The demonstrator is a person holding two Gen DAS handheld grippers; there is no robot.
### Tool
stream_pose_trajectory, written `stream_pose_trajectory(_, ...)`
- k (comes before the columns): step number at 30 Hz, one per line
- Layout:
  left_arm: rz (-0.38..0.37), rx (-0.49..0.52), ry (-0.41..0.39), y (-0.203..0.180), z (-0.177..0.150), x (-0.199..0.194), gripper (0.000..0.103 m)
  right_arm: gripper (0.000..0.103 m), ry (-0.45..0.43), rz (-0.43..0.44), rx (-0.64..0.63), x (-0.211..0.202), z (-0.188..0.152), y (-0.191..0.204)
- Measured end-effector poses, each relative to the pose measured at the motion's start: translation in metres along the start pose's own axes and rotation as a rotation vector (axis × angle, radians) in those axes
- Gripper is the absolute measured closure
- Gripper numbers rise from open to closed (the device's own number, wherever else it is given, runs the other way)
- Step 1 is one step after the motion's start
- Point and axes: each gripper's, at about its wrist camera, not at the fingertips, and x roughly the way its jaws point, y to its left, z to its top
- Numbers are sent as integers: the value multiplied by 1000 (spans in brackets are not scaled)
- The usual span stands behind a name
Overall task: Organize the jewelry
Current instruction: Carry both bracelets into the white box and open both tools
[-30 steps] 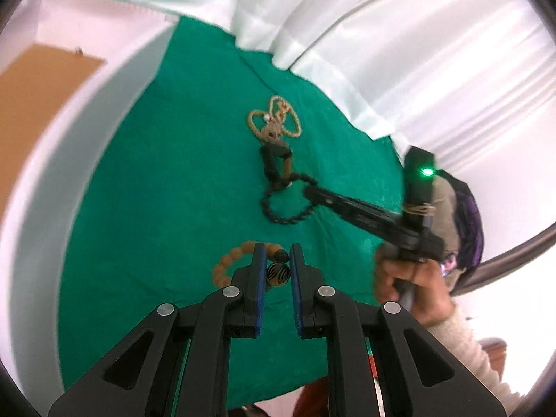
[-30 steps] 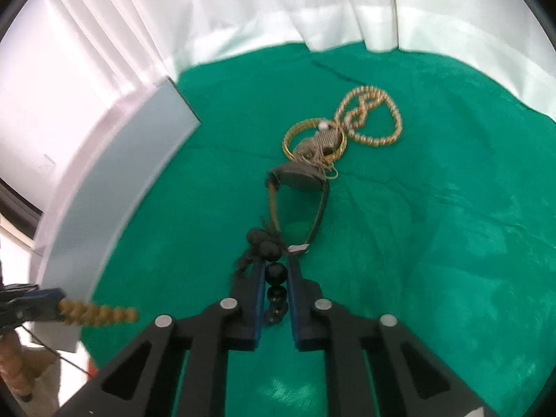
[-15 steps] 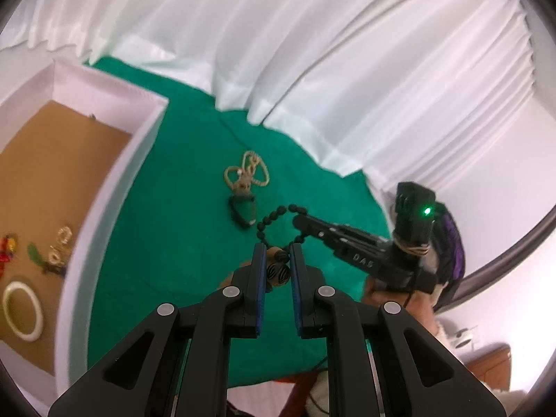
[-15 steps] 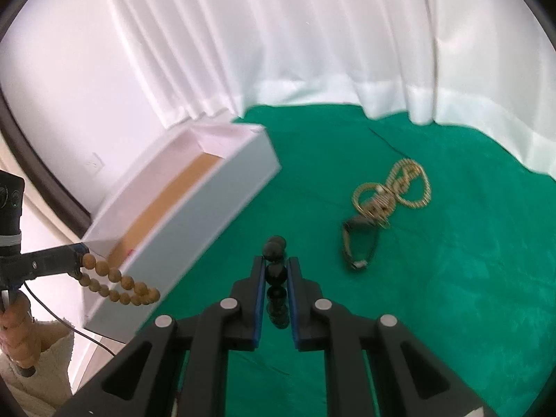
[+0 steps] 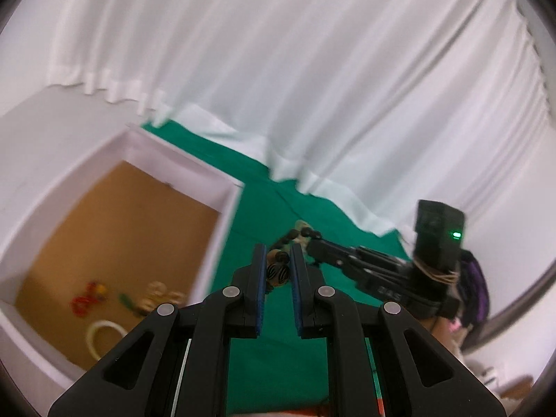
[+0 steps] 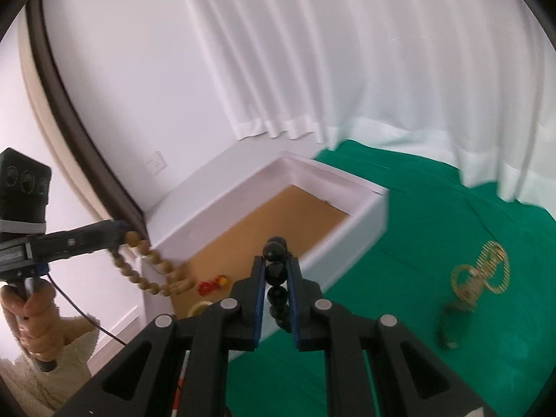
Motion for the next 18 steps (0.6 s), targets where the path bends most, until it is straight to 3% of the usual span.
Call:
stream_pose_trajectory(9, 194, -102, 0, 90, 10, 28, 92, 91, 46, 53, -22, 93, 41, 43)
stream_pose_trajectory(14, 297, -138, 38, 128, 2, 54, 92, 90, 107, 45, -26, 142, 40, 47)
stream_pose_trajectory(17, 431, -87, 72, 143, -3, 71, 90, 85, 146, 36, -7, 165, 33, 44)
stream_pose_trajectory(18, 466, -70, 88, 147, -5, 76, 82, 75, 154, 22, 9, 170, 30, 41)
